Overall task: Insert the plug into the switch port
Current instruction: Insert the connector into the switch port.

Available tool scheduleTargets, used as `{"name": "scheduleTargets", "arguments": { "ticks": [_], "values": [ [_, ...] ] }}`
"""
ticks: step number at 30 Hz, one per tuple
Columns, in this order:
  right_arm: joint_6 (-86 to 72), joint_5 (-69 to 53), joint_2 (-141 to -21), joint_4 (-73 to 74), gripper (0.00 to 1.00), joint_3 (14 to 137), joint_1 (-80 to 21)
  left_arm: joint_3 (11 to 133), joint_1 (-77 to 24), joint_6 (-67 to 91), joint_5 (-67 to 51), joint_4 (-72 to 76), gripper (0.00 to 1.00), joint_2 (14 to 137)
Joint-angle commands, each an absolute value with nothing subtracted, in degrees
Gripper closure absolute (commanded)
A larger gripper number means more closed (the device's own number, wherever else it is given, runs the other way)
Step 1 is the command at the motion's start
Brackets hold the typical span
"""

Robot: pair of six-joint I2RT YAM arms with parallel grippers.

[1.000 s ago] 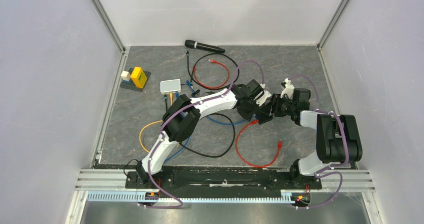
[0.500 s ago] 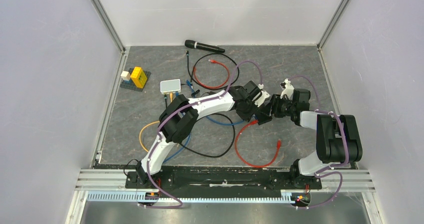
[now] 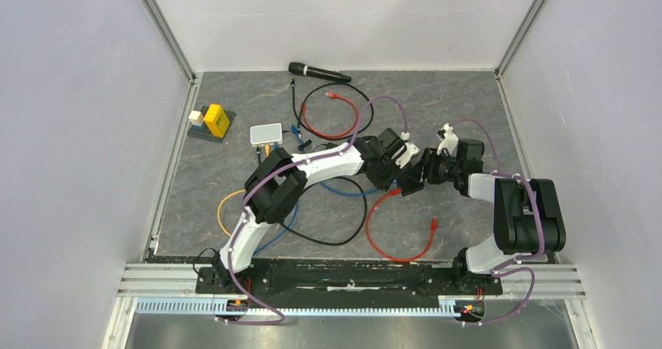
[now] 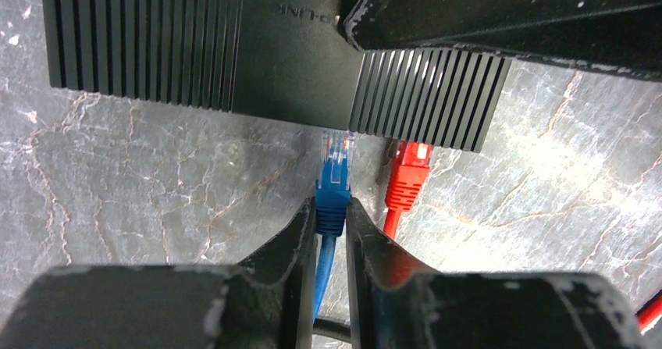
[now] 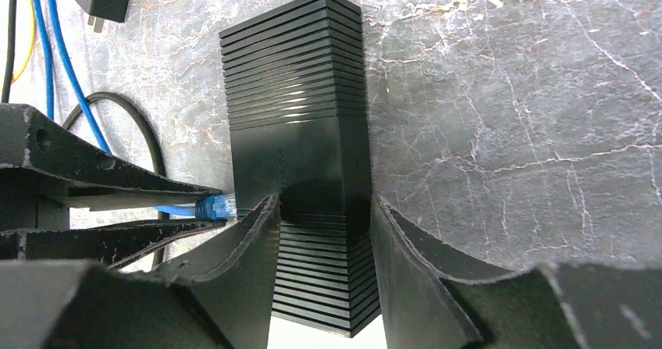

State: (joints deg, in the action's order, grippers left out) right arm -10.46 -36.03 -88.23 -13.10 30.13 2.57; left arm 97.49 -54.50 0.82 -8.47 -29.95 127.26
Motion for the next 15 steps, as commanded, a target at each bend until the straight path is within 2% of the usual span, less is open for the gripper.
{"name": "scheduleTargets", "arguments": {
  "ticks": [1, 15],
  "values": [
    [-8.59, -34.21, -89.48, -7.29, 0.53, 28.04, 2.1, 94.83, -54.75, 0.08, -6.07, -31.9, 0.76, 125.33],
    [-8.25, -34.19, -89.4, -6.67, 0.54, 28.48, 2.33, 90.89, -54.76, -3.15, -8.36, -27.25, 0.69, 121.86]
  ]
}}
